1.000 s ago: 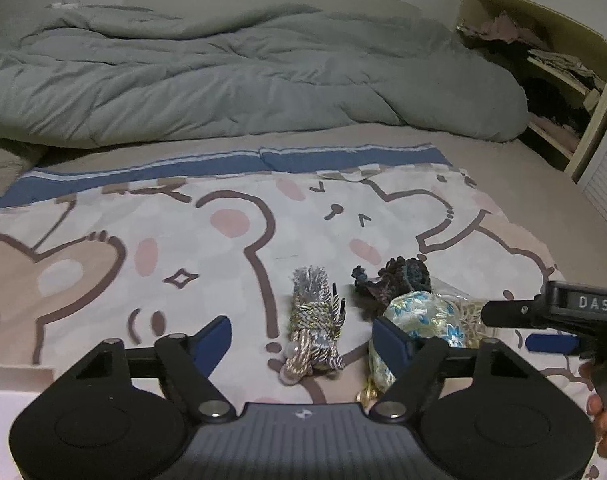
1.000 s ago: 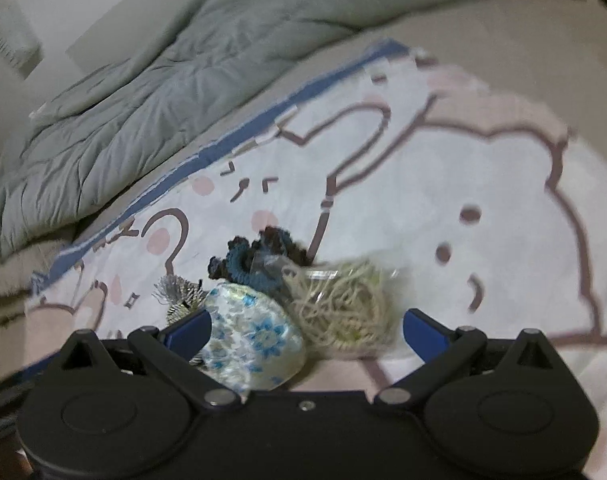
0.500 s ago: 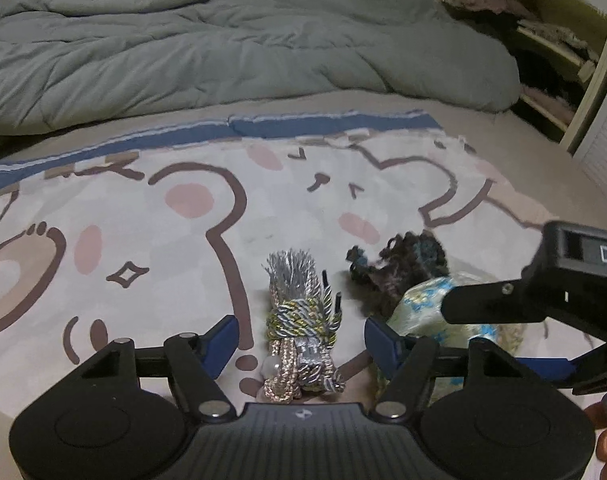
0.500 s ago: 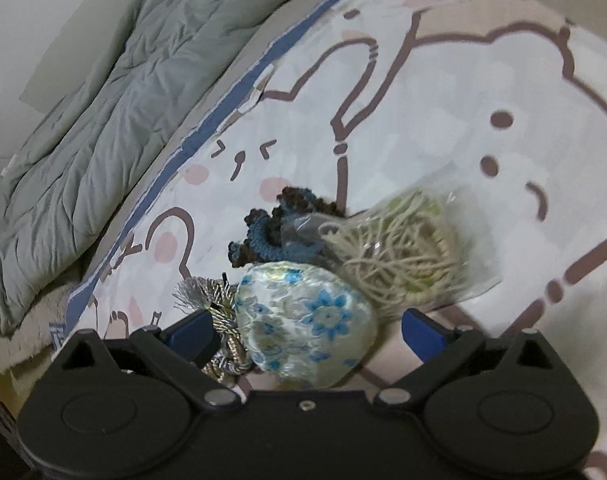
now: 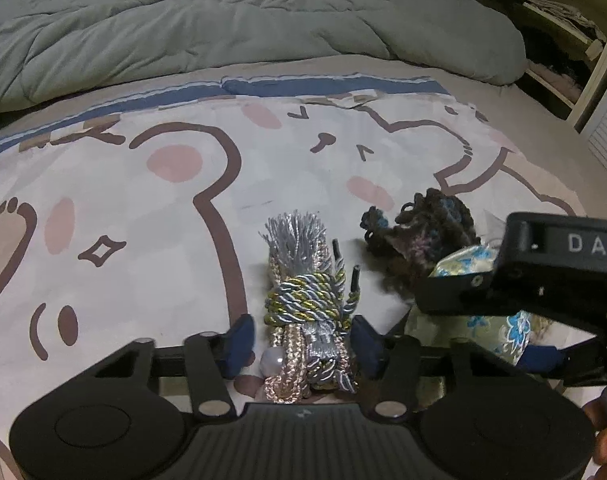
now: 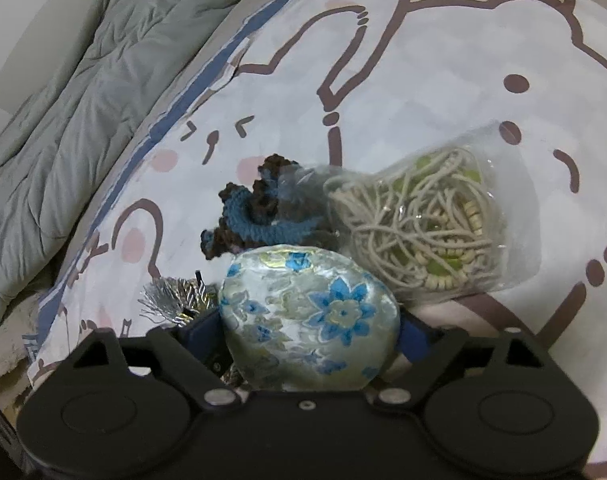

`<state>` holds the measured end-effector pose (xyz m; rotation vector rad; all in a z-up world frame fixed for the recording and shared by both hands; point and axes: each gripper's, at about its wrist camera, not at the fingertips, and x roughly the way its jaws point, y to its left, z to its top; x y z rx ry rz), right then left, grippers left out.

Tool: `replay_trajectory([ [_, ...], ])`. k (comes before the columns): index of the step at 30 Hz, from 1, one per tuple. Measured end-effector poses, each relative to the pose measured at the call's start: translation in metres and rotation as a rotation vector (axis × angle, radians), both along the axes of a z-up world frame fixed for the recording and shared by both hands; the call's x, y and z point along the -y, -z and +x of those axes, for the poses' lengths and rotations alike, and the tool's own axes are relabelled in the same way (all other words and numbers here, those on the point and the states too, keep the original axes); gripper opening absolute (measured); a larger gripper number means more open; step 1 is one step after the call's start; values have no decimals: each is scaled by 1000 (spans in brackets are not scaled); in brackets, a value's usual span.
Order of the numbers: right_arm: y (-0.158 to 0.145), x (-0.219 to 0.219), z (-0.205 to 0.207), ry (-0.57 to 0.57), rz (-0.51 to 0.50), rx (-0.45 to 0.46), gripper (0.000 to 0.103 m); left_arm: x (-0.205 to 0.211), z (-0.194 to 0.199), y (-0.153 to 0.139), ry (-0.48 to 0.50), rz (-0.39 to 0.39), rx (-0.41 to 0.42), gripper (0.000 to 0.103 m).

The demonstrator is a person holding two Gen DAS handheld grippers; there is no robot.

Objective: Organize objects
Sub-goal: 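Grasp the blue floral pouch with the right tool while the left tool grasps the grey-gold tassel bundle, then carry the pouch and the tassel bundle over the white box with both tools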

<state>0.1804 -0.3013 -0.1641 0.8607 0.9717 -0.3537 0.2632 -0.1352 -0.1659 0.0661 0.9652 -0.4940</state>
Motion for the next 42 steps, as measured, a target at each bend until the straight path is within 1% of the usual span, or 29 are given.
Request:
replay_trajectory([
  [1, -1, 1, 0, 1, 0, 5, 85, -1, 0, -1, -2, -14, -6, 46],
  [4, -4, 2, -2, -9, -14, 19, 82, -3, 0, -4, -10, -24, -9, 44],
  [8, -13, 2, -6, -29, -43, 37, 82, -9, -4, -12, -23, -19, 6, 44],
  [12, -28, 0, -11, -85, -92, 64, 82, -20, -10, -28, -55, -49, 17, 44],
  [14, -36, -3, -14, -120, -131, 72, 82, -27, -14, -36, -71, -59, 23, 44],
  [21, -60, -14, -32, -234, -241, 104, 82, -49, -34, -61, -119, -62, 43, 44],
  [25, -73, -19, -43, -279, -288, 130, 82, -60, -47, -75, -136, -61, 56, 44],
  [30, -87, -21, -57, -304, -313, 168, 82, -69, -63, -92, -162, -72, 70, 44],
  [36, -105, -24, -74, -339, -359, 222, 82, -74, -81, -107, -153, -71, 84, 44],
  [42, -118, -29, -86, -361, -386, 251, 82, -83, -97, -121, -153, -79, 106, 44],
])
